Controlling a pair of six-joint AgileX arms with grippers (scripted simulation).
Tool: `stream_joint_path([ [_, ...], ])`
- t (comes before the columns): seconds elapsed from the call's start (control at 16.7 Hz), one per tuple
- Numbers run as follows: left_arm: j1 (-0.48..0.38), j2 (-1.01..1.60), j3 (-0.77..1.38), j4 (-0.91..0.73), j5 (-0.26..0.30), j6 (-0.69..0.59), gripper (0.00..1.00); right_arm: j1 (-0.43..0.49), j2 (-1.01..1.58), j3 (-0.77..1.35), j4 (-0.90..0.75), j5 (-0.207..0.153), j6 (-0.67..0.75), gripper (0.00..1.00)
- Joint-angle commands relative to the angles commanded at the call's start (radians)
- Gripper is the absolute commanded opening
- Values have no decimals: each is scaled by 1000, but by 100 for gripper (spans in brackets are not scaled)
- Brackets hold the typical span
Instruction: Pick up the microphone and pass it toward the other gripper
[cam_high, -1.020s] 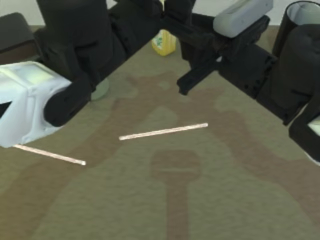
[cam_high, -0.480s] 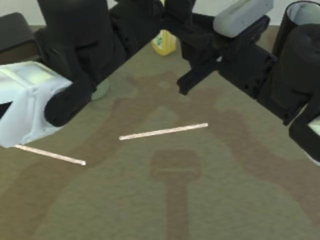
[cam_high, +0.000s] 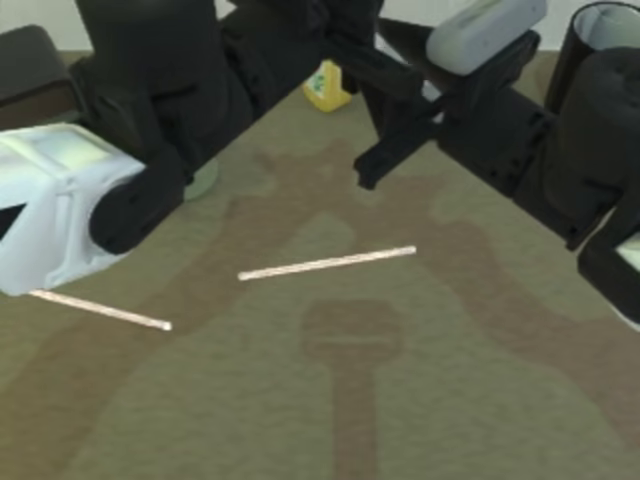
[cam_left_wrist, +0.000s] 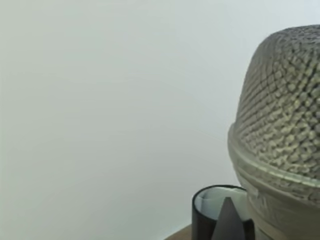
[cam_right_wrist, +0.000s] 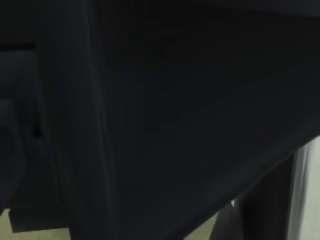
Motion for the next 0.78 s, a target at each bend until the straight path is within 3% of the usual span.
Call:
stream_joint_path([
  [0.18,0,0,0,0,0,0,0,0,0,0,0,0,0,98],
  [0.24,0,0,0,0,0,0,0,0,0,0,0,0,0,100],
  [0.78,0,-11,10,-2,-7,7,0,-12,8,-11,-2,6,-4,100],
])
